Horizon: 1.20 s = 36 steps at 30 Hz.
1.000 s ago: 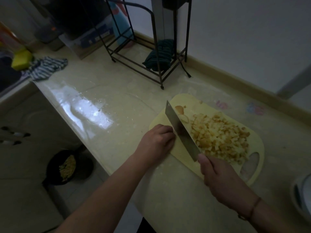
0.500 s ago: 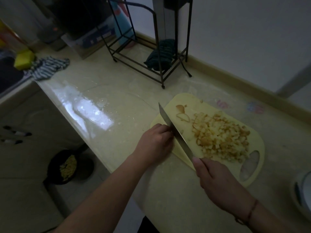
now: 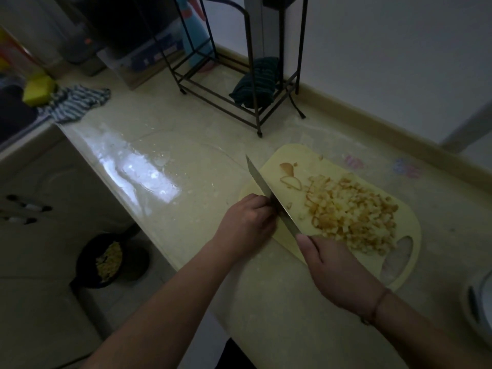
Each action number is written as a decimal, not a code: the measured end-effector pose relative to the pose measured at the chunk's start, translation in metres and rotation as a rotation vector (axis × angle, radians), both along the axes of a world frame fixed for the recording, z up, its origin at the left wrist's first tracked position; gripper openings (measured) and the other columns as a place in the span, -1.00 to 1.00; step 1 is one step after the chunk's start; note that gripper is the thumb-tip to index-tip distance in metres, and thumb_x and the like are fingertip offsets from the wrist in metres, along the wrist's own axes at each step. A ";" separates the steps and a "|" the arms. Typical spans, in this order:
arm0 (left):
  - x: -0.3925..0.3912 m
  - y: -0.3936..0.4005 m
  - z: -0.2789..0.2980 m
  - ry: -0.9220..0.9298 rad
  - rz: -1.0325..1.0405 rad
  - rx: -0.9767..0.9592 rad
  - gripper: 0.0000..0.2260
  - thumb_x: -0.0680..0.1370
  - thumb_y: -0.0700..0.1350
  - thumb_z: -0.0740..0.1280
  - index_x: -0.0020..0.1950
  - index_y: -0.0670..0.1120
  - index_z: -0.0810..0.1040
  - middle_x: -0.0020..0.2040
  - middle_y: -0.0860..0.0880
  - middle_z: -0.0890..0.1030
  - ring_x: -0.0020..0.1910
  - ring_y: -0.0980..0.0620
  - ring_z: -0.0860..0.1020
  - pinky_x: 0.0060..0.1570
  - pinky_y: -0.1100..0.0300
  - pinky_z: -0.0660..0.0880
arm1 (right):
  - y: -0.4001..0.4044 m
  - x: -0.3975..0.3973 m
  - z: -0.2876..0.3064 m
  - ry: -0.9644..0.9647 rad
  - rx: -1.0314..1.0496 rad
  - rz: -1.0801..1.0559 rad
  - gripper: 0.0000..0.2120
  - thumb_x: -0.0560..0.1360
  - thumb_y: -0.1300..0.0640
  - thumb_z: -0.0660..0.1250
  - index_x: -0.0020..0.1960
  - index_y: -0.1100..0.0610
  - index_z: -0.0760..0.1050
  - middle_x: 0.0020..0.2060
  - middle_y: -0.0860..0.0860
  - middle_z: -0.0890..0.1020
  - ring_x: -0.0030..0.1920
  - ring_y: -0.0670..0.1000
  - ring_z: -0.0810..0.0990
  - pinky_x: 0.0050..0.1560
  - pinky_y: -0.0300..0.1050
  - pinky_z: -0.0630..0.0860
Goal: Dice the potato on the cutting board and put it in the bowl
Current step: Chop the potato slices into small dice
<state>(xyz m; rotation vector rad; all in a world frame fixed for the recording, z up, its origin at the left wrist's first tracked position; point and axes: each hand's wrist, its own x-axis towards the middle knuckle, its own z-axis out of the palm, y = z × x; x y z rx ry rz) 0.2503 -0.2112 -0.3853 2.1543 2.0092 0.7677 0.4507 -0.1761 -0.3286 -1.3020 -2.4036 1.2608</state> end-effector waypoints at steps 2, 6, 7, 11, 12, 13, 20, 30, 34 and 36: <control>-0.003 0.001 0.000 -0.004 0.032 0.009 -0.78 0.49 -0.14 0.30 -0.04 -0.19 0.71 -0.09 -0.11 0.66 -0.15 -0.13 0.59 -0.23 0.07 0.54 | 0.008 -0.009 -0.002 -0.002 0.024 0.027 -0.55 0.63 -0.09 0.07 -0.39 0.07 0.29 -0.49 -0.04 0.40 -0.42 -0.11 0.37 -0.30 -0.12 0.19; -0.003 0.002 0.002 -0.016 0.018 0.059 -0.82 0.50 -0.16 0.33 -0.09 -0.21 0.70 -0.08 -0.12 0.67 -0.15 -0.10 0.59 -0.19 0.11 0.54 | 0.019 0.001 0.002 -0.002 -0.073 0.008 -0.54 0.62 -0.12 0.06 -0.36 0.11 0.35 -0.48 -0.03 0.44 -0.46 -0.10 0.38 -0.36 -0.18 0.28; -0.003 0.002 0.002 -0.021 0.009 0.073 -0.84 0.51 -0.17 0.35 -0.11 -0.22 0.70 -0.07 -0.13 0.67 -0.15 -0.10 0.60 -0.18 0.12 0.54 | 0.020 0.004 0.004 0.009 -0.121 -0.013 -0.53 0.61 -0.14 0.05 -0.35 0.11 0.35 -0.48 -0.02 0.43 -0.46 -0.08 0.37 -0.34 -0.13 0.30; -0.004 0.001 -0.002 -0.014 0.016 0.127 -0.83 0.52 -0.17 0.35 -0.11 -0.23 0.69 -0.08 -0.14 0.66 -0.13 -0.08 0.58 -0.13 0.12 0.51 | 0.020 0.006 0.006 0.002 -0.109 -0.007 -0.52 0.61 -0.14 0.04 -0.35 0.13 0.35 -0.48 0.01 0.44 -0.46 -0.07 0.38 -0.32 -0.09 0.33; -0.003 0.000 -0.004 -0.017 0.029 0.134 -0.83 0.53 -0.16 0.35 -0.11 -0.23 0.69 -0.08 -0.15 0.66 -0.13 -0.08 0.57 -0.13 0.12 0.50 | 0.018 0.006 0.007 0.005 -0.092 0.001 -0.52 0.61 -0.14 0.04 -0.35 0.14 0.35 -0.48 0.03 0.45 -0.47 -0.07 0.38 -0.30 -0.08 0.34; -0.002 -0.001 -0.005 -0.027 0.046 0.142 -0.82 0.53 -0.16 0.35 -0.10 -0.24 0.70 -0.08 -0.15 0.65 -0.12 -0.08 0.57 -0.12 0.13 0.49 | 0.016 0.007 0.008 0.010 -0.082 0.004 -0.50 0.60 -0.16 0.02 -0.35 0.15 0.35 -0.48 0.05 0.45 -0.47 -0.07 0.38 -0.29 -0.05 0.37; 0.001 -0.009 -0.008 -0.040 0.119 0.151 -0.85 0.53 -0.18 0.36 -0.10 -0.22 0.69 -0.08 -0.14 0.63 -0.12 -0.14 0.59 -0.18 0.05 0.54 | 0.007 0.017 0.007 0.052 -0.111 0.001 -0.38 0.44 -0.33 -0.05 -0.34 0.21 0.37 -0.50 0.01 0.43 -0.50 -0.10 0.36 -0.33 -0.07 0.34; 0.002 -0.006 -0.007 0.003 0.133 0.119 -0.89 0.41 -0.30 0.50 -0.08 -0.19 0.71 -0.12 -0.09 0.67 -0.19 -0.12 0.59 -0.29 0.06 0.54 | 0.000 0.021 0.004 0.001 -0.043 0.031 -0.44 0.44 -0.34 -0.07 -0.36 0.11 0.34 -0.47 0.02 0.47 -0.40 -0.06 0.43 -0.29 -0.17 0.34; 0.001 -0.007 -0.010 -0.008 0.134 0.128 -0.86 0.41 -0.31 0.51 -0.05 -0.19 0.73 -0.08 -0.09 0.69 -0.16 -0.11 0.62 -0.24 0.09 0.55 | 0.002 0.018 0.005 -0.037 -0.042 0.063 -0.49 0.53 -0.25 -0.02 -0.35 0.10 0.34 -0.46 0.00 0.45 -0.40 -0.08 0.42 -0.29 -0.18 0.33; 0.003 -0.007 -0.010 -0.028 0.140 0.139 -0.88 0.45 -0.24 0.44 -0.05 -0.18 0.73 -0.06 -0.09 0.70 -0.13 -0.09 0.63 -0.18 0.10 0.53 | 0.006 0.009 0.002 -0.039 -0.009 0.082 -0.53 0.60 -0.15 0.04 -0.37 0.09 0.32 -0.48 -0.02 0.42 -0.43 -0.10 0.39 -0.36 -0.24 0.28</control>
